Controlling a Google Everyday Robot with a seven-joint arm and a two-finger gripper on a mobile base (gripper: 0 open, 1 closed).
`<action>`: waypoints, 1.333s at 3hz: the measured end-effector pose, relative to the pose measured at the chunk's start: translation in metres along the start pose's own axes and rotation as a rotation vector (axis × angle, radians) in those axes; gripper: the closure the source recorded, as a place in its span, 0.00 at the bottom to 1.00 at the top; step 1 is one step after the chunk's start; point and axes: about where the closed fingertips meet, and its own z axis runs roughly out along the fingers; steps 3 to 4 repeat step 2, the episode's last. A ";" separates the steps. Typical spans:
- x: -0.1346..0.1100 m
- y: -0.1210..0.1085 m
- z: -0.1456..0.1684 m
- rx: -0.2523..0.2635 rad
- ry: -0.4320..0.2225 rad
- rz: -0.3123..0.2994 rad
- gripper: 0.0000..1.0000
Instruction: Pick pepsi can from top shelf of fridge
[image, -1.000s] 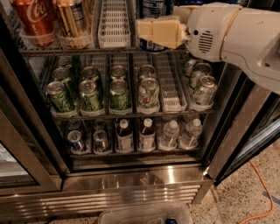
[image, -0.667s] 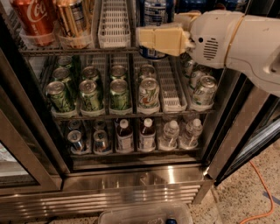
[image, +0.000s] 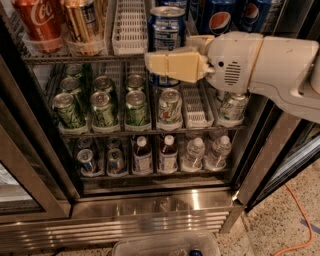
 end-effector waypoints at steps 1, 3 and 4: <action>0.014 0.009 0.005 -0.043 0.025 0.024 1.00; 0.022 0.014 0.007 -0.064 0.041 0.037 1.00; 0.022 0.014 0.007 -0.064 0.041 0.037 1.00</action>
Offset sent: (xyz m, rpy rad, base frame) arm -0.0105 0.0102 -0.0363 -0.0132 0.0866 0.0784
